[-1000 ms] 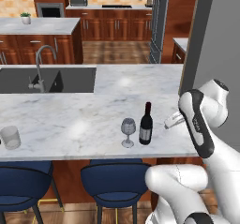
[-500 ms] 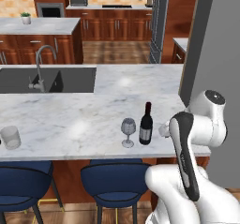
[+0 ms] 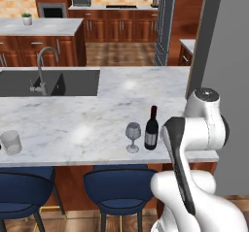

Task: There is a wine glass and glass cup on the dining counter. Place the wine bottle next to the wine glass and the juice bottle next to the glass cup.

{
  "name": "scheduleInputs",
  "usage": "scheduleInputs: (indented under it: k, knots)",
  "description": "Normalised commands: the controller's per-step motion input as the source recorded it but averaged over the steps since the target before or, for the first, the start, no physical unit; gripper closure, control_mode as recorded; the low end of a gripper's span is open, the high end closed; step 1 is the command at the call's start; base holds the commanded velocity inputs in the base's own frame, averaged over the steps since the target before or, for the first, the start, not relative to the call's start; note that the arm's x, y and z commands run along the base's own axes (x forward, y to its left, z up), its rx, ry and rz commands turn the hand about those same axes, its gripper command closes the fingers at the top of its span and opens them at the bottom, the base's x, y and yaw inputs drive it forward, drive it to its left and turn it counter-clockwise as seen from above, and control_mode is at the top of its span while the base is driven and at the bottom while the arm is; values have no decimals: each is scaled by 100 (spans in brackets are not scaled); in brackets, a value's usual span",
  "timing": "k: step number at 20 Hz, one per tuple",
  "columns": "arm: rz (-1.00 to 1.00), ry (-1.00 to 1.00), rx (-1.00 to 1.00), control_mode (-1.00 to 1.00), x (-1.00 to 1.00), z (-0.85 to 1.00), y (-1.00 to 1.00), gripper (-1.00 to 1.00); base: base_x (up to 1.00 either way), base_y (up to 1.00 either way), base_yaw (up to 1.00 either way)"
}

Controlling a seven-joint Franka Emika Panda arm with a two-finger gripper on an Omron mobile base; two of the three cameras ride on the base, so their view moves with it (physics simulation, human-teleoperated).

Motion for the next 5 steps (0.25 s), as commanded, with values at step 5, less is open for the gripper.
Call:
scheduleInputs:
  k: [5]
  knots:
    - [-12, 0, -10, -100, -41, -10, 21, -100, 0, 0, 0]
